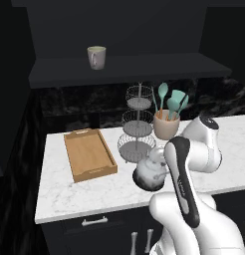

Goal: Pick the kettle from the counter and place it on the tray. Then pick the mug from the cabinet and place it on the tray. Then close the cabinet doors.

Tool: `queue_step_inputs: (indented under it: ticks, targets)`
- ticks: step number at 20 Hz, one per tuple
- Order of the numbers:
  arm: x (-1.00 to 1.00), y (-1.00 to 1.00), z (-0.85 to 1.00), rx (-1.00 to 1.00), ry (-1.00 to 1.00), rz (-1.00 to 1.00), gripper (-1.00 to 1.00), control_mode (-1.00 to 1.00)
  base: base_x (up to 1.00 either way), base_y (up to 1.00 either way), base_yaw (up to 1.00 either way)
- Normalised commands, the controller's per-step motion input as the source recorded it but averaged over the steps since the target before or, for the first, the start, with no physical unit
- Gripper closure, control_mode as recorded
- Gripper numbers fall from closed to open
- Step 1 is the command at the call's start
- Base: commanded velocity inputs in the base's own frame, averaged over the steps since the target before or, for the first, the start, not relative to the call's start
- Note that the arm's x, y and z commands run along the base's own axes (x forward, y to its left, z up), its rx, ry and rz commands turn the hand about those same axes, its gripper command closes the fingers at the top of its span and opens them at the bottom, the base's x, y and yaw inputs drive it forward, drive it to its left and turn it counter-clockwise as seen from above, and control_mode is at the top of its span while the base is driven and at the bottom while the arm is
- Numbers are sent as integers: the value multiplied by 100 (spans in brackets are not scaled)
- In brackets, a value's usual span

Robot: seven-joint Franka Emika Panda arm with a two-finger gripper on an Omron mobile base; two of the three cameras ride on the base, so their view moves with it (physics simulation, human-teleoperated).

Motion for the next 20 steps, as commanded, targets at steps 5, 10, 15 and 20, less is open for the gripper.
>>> queue_step_inputs:
  ticks: [5,10,15,20]
  targets:
    - [0,69,9,0,-2,0,100,-100,0,0,0]
    - [5,72,15,0,-1,-4,100,-100,0,0,0]
    - [22,69,6,0,-3,-11,100,-100,0,0,0]
    - [35,56,15,0,-6,-8,100,-100,0,0,0]
